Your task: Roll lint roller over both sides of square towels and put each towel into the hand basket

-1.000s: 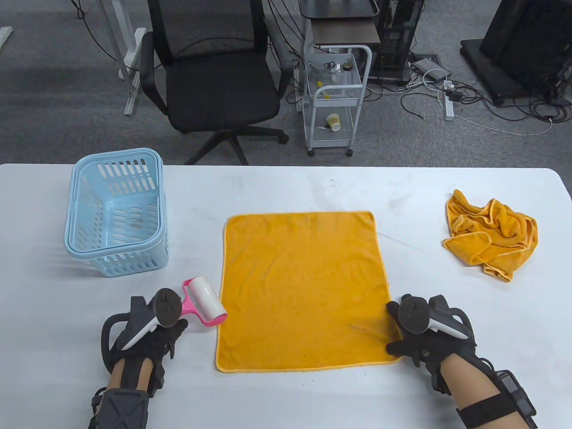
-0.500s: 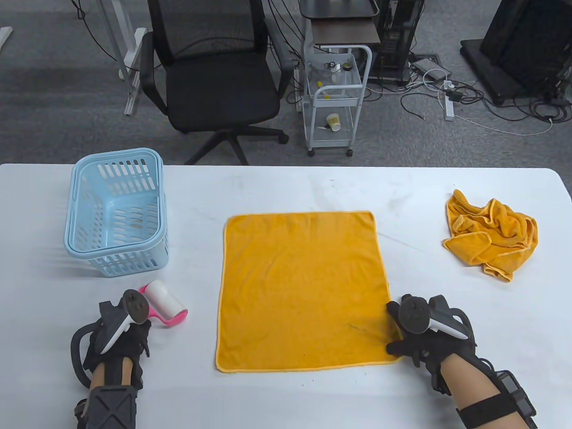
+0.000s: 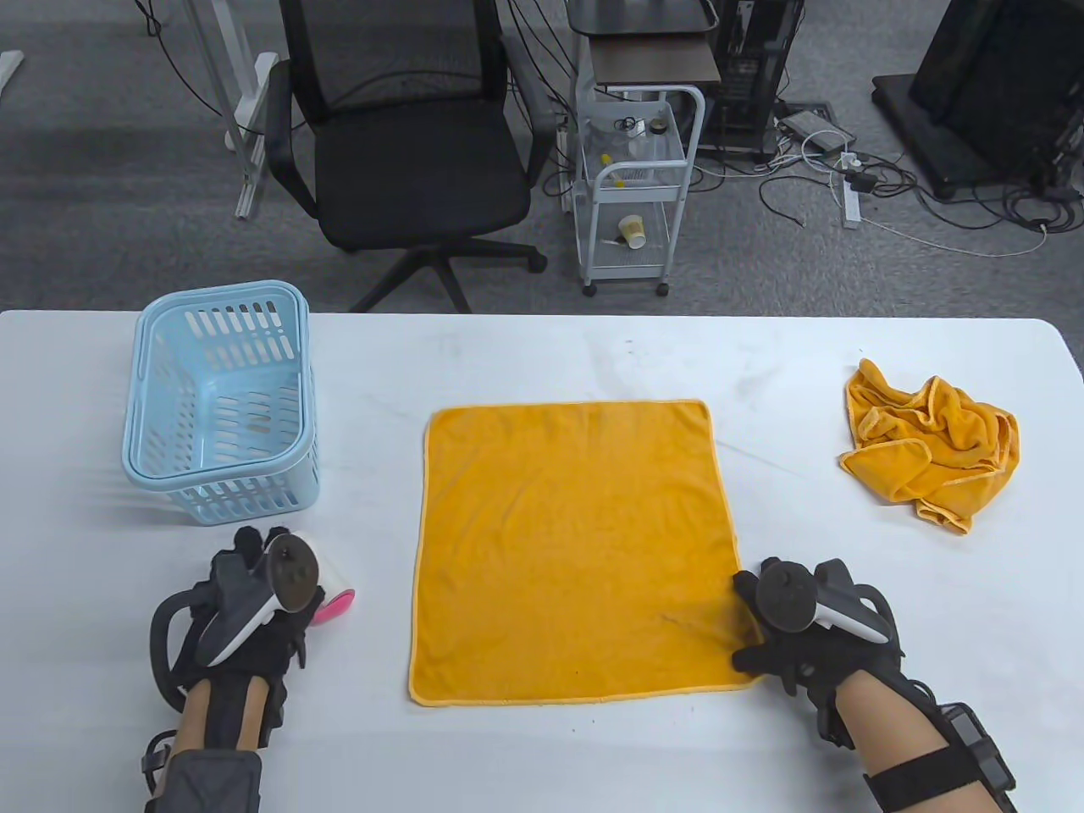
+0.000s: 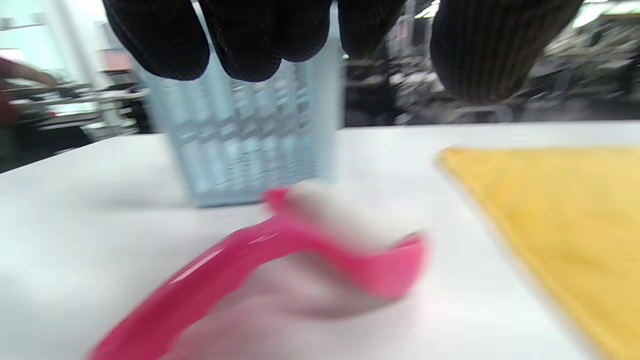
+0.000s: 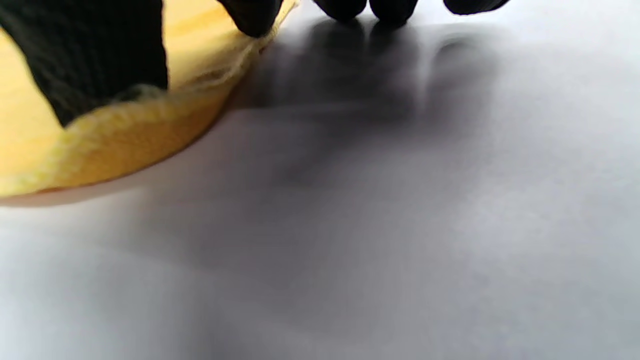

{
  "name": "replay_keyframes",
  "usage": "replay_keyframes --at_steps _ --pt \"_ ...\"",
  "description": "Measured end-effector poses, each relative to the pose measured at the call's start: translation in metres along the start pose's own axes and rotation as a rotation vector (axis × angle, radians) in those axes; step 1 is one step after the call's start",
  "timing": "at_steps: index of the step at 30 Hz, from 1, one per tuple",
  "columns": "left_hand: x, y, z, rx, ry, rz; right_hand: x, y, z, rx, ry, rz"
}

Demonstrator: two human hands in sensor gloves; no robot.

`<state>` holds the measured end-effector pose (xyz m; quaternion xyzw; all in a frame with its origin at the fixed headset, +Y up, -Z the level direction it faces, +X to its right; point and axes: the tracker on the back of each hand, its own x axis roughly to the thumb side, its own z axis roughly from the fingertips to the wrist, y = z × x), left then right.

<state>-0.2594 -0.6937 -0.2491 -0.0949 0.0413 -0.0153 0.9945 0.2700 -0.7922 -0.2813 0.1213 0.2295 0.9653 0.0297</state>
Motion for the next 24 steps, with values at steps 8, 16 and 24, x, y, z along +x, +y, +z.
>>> replay_keyframes --at_steps 8,16,24 --pt "0.085 -0.036 0.010 -0.110 -0.387 -0.111 0.001 -0.021 0.019 -0.129 -0.067 -0.001" --pt "0.097 -0.081 0.007 -0.306 -0.498 -0.214 0.020 -0.024 0.028 -0.002 -0.232 0.032" --pt "0.111 -0.094 0.013 -0.327 -0.492 -0.431 0.045 -0.007 0.024 0.044 -0.215 0.299"
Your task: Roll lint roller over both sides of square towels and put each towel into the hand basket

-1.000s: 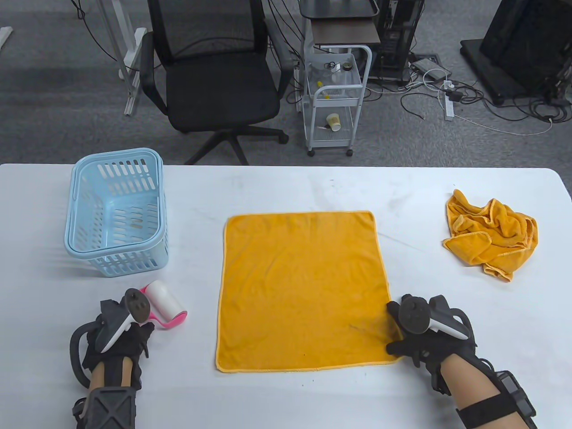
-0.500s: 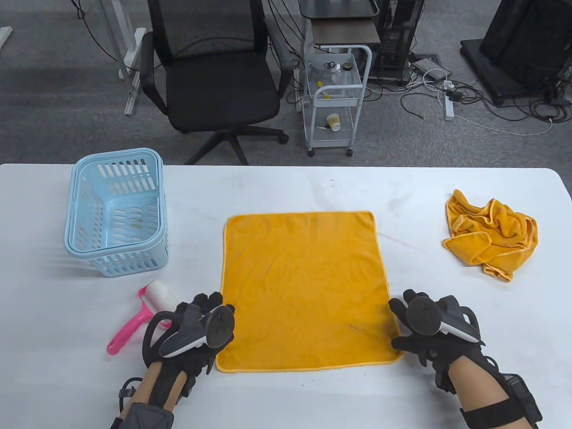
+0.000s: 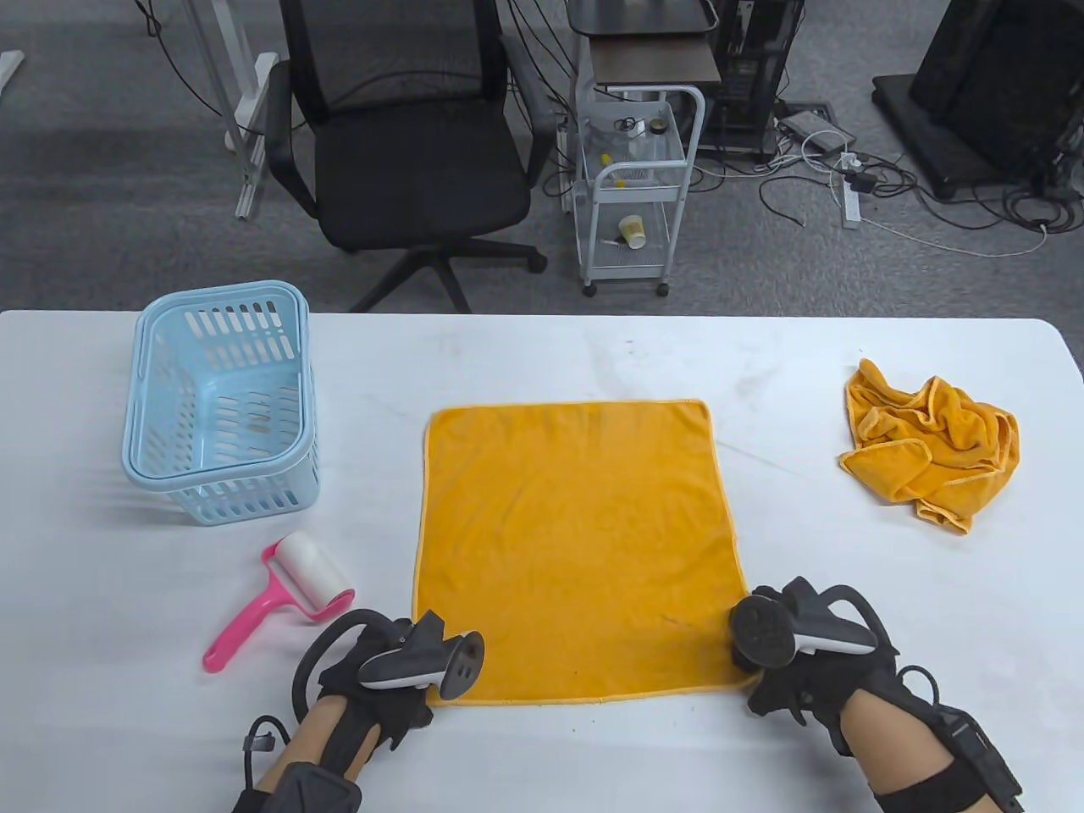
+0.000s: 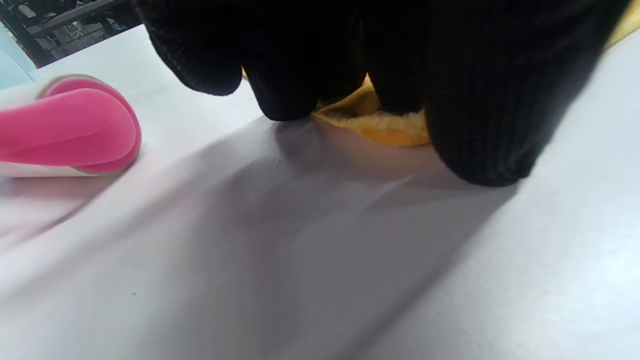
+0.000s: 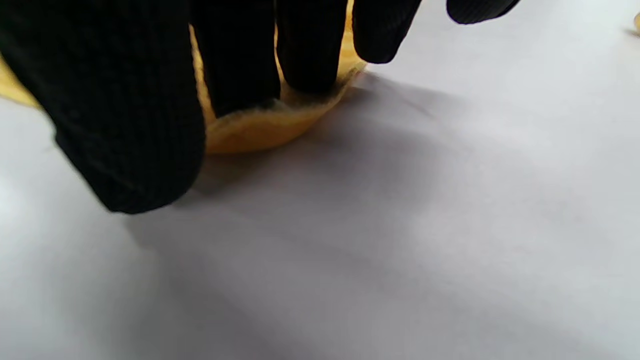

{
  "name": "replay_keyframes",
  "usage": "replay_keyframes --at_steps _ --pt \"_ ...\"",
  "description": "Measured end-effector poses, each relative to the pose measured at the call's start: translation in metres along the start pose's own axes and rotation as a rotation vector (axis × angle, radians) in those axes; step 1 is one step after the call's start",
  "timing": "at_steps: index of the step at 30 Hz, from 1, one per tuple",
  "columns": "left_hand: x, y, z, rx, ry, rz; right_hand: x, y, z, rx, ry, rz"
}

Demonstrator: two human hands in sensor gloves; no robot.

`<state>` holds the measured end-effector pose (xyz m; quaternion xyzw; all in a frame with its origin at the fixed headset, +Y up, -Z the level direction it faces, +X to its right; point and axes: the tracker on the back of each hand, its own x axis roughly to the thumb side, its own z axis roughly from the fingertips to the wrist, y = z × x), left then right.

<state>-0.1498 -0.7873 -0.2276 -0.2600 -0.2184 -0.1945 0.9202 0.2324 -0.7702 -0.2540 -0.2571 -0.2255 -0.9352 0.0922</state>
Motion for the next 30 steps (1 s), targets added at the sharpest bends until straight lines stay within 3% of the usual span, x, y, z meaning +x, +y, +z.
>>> replay_keyframes --at_steps 3,9,14,17,19,24,30 --pt "0.000 0.000 0.000 0.007 0.004 -0.009 0.006 0.002 -0.004 -0.047 0.027 0.085" --pt "-0.001 0.001 0.001 0.036 0.008 -0.016 0.002 0.003 -0.007 -0.073 0.033 0.012" --pt "-0.010 0.006 0.006 0.077 -0.013 0.068 -0.023 0.001 -0.004 -0.075 0.013 -0.253" --pt "-0.022 0.023 0.022 0.189 0.012 0.125 -0.048 -0.010 0.010 -0.142 -0.015 -0.492" --pt "-0.036 0.045 0.043 0.322 0.040 0.187 -0.067 -0.029 0.030 -0.265 -0.082 -0.713" --pt "-0.066 0.101 0.101 0.571 0.141 0.209 -0.091 -0.080 0.071 -0.416 -0.092 -0.774" --pt "-0.084 0.152 0.173 0.792 0.214 0.210 -0.096 -0.146 0.128 -0.535 -0.167 -0.763"
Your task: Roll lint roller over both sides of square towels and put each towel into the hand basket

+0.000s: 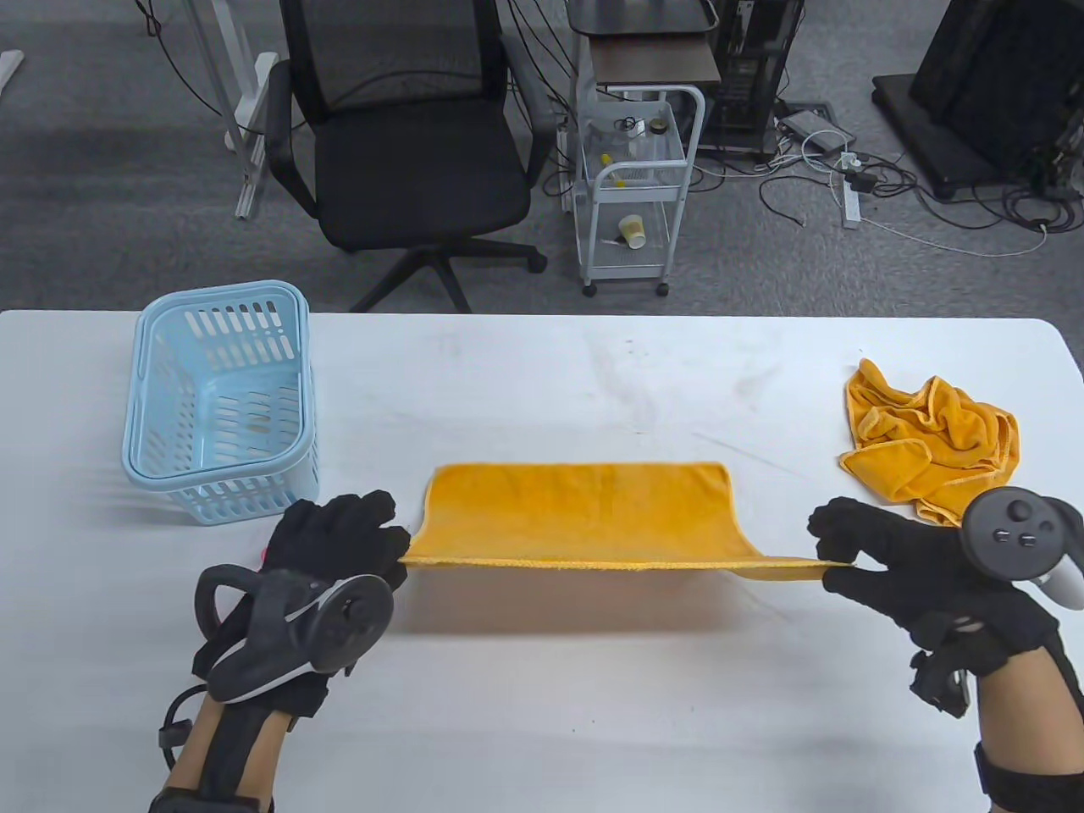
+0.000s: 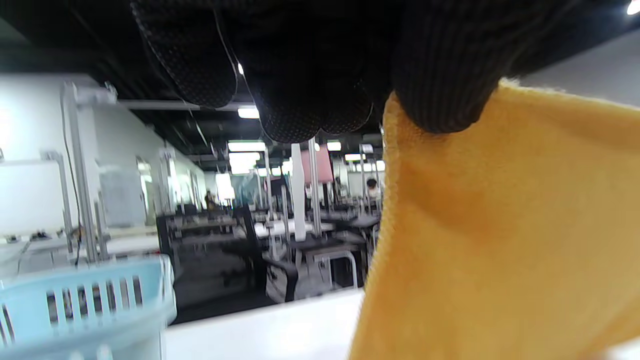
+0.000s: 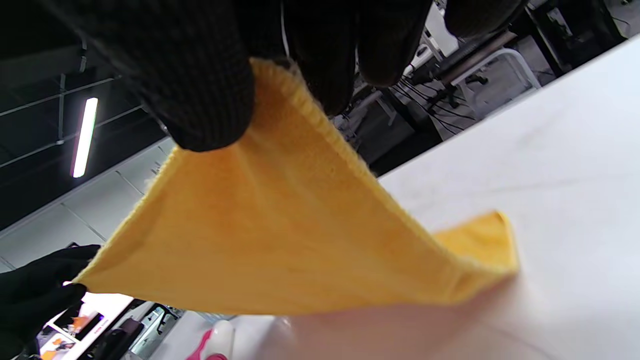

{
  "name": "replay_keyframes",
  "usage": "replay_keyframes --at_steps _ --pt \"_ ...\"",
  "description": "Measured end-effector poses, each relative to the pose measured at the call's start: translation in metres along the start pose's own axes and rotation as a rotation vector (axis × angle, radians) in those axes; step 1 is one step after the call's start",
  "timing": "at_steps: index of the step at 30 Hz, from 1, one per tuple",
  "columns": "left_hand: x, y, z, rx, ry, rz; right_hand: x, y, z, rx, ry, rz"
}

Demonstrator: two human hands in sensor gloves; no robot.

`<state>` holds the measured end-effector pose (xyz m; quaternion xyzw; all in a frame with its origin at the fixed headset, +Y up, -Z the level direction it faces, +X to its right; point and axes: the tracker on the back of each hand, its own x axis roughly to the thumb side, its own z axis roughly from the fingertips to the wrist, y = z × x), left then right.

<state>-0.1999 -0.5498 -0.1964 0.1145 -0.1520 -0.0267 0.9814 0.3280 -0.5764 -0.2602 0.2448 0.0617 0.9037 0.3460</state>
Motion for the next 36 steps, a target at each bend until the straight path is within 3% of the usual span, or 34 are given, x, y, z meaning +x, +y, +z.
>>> replay_keyframes --at_steps 8,11,14,17,20,24,29,32,36 --pt "-0.012 0.098 0.011 0.227 0.036 0.013 0.070 -0.076 0.017 -0.111 -0.155 -0.077" --pt "-0.017 0.110 -0.002 0.230 0.058 0.018 0.072 -0.088 0.010 -0.125 -0.145 -0.103" --pt "-0.022 0.103 -0.027 0.186 0.097 0.013 0.056 -0.089 -0.013 -0.117 -0.082 -0.165" --pt "-0.027 0.073 -0.056 0.106 0.132 0.009 0.027 -0.075 -0.038 -0.092 0.018 -0.187" --pt "-0.025 0.023 -0.085 0.008 0.157 0.004 -0.011 -0.051 -0.063 -0.088 0.148 -0.186" --pt "-0.017 -0.064 -0.120 -0.143 0.192 -0.045 -0.070 -0.003 -0.094 -0.091 0.309 -0.222" --pt "-0.011 -0.153 -0.144 -0.296 0.263 0.043 -0.136 0.056 -0.116 -0.067 0.516 -0.278" --pt "-0.009 -0.184 -0.152 -0.328 0.311 0.048 -0.155 0.072 -0.119 -0.124 0.585 -0.279" --pt "-0.009 -0.209 -0.163 -0.322 0.400 0.070 -0.170 0.087 -0.121 -0.302 0.669 -0.265"
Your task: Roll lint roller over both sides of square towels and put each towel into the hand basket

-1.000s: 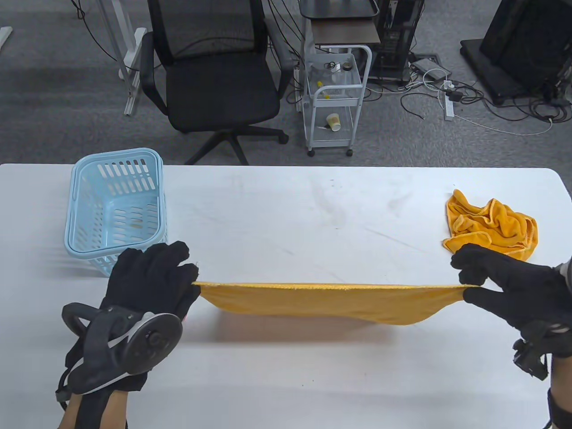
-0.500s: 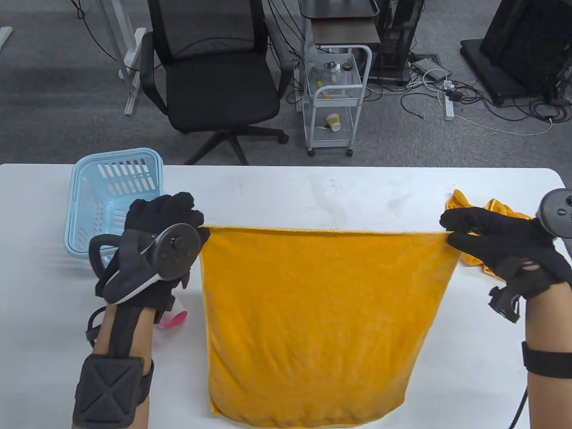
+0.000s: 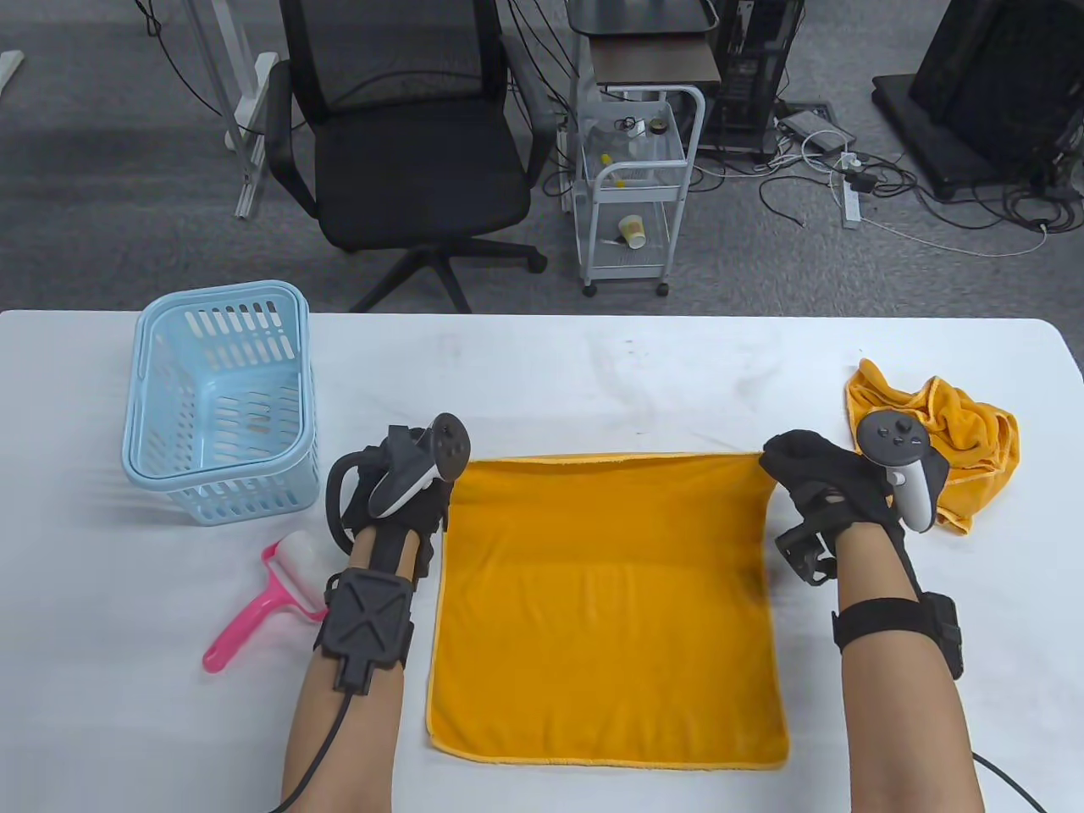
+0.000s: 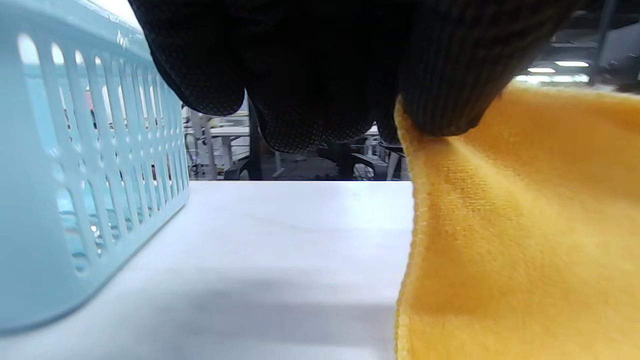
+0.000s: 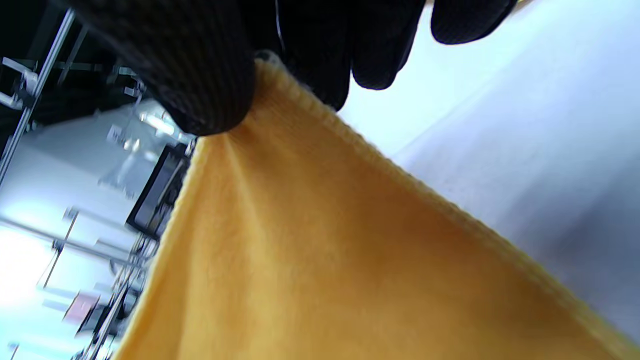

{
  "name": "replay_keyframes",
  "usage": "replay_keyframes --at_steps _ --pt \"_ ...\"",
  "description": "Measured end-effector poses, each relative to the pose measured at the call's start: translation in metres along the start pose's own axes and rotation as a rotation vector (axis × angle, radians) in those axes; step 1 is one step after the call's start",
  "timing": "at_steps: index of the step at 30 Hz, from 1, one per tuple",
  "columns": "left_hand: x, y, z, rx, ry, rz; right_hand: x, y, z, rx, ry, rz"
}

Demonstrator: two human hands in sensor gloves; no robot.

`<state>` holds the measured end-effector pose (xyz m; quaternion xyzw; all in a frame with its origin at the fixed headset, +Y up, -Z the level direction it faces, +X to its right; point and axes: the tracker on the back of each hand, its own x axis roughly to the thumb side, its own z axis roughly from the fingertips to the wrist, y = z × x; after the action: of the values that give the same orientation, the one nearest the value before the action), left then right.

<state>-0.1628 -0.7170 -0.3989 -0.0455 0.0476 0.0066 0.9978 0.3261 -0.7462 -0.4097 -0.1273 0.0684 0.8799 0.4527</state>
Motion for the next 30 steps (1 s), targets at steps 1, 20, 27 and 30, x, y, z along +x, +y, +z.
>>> replay_keyframes --at_steps 1,20,27,30 --pt "0.001 -0.003 -0.003 0.020 0.034 0.007 -0.003 0.004 0.000 -0.051 0.021 -0.005" --pt "-0.082 -0.010 0.094 -0.142 0.020 -0.115 -0.009 0.042 0.087 0.310 -0.260 0.729" --pt "-0.161 -0.035 0.127 -0.336 0.192 -0.091 -0.031 0.064 0.113 0.437 -0.274 0.865" --pt "-0.177 -0.050 0.130 -0.375 0.259 -0.091 -0.035 0.070 0.114 0.432 -0.284 0.902"
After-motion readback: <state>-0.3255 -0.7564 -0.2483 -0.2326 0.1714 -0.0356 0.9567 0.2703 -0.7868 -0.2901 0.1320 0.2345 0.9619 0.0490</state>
